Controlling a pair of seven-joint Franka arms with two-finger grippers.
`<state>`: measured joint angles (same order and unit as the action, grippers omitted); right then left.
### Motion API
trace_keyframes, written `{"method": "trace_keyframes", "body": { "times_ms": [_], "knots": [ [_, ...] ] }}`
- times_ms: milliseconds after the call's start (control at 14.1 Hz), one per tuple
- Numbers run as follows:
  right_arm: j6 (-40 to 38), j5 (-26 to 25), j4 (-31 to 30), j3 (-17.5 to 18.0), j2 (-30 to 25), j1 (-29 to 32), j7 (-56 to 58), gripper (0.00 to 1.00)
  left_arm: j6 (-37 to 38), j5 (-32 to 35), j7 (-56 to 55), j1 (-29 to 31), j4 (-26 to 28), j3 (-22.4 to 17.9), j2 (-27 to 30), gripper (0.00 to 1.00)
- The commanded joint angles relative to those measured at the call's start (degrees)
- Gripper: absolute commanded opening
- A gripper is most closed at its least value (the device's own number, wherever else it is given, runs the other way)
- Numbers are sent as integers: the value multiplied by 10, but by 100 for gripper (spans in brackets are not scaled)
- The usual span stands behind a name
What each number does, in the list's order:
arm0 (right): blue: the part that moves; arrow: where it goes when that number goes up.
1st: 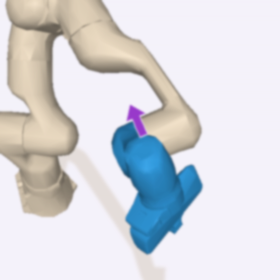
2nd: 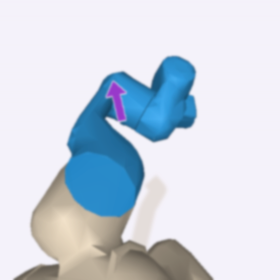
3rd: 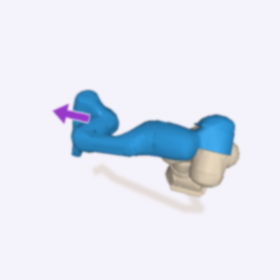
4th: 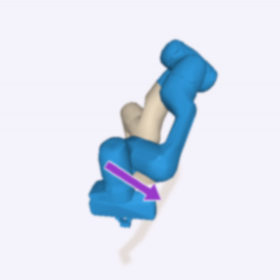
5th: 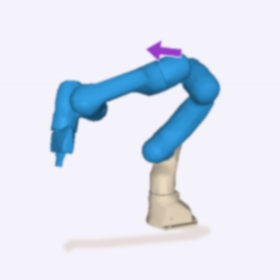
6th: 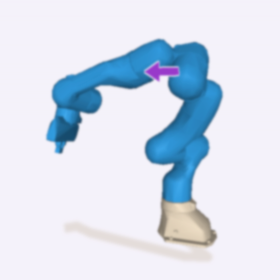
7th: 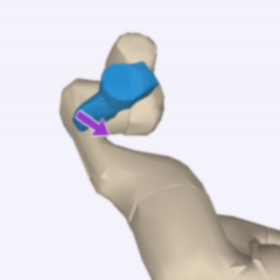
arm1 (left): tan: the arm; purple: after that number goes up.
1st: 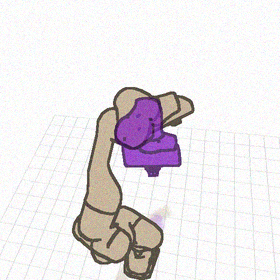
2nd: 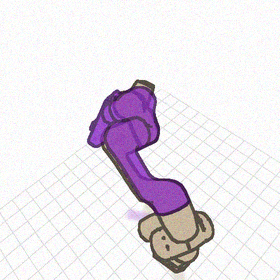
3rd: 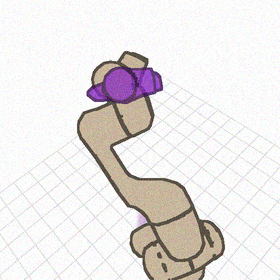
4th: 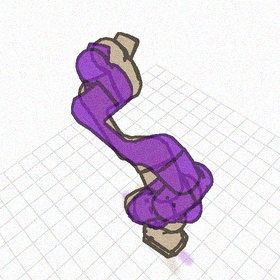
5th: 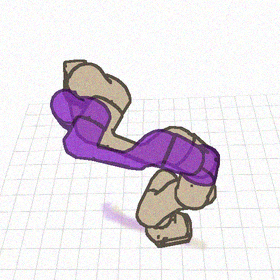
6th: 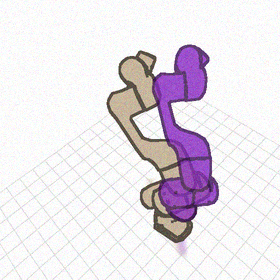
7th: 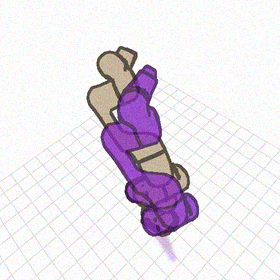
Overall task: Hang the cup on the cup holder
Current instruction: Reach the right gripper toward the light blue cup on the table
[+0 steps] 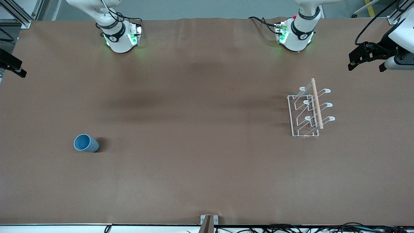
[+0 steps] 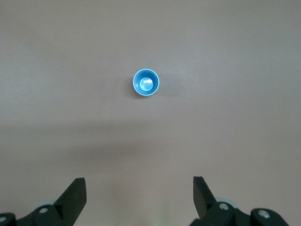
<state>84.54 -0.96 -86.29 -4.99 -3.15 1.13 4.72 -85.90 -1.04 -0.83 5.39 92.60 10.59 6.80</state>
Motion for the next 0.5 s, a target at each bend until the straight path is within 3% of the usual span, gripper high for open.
{"method": "trace_keyframes", "body": {
  "times_ms": [0,427],
  "knots": [
    [4,2,-9,5,-6,8,-9,100,0,-2,6,0,-5,0,1,100],
    [5,2,-10,5,-6,7,-9,100,1,2,13,3,-17,0,-6,100]
  ]
}}
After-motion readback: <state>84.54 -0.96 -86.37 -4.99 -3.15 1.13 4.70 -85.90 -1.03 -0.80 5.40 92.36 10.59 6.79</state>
